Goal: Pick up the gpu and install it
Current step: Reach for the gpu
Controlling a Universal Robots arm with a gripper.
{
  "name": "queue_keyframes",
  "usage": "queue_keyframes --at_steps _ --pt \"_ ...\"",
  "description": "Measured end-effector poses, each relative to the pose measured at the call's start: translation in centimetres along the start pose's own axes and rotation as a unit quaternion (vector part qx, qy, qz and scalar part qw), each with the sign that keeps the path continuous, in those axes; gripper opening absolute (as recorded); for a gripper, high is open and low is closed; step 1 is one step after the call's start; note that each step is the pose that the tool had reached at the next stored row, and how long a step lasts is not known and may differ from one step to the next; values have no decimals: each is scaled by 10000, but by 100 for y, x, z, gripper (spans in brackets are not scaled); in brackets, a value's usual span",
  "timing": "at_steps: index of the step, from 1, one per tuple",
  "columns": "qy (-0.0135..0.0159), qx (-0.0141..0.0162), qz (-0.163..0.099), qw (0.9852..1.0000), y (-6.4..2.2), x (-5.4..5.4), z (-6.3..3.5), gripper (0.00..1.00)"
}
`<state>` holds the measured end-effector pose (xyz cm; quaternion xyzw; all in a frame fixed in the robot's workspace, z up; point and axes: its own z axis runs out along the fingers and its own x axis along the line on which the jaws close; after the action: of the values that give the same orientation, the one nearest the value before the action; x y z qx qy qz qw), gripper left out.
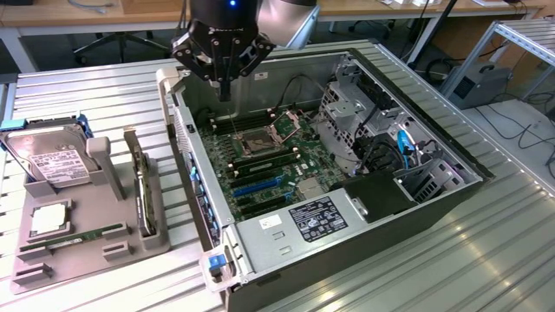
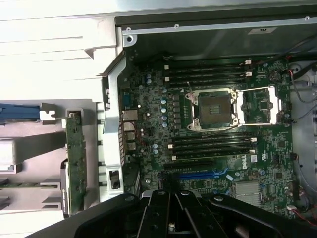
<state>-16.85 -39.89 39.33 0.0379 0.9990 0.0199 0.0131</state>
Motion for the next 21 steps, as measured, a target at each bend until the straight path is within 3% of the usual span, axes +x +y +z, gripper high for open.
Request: queue_keyframes --at_steps 21 --pt "0 0 0 10000 -6 83 -2 11"
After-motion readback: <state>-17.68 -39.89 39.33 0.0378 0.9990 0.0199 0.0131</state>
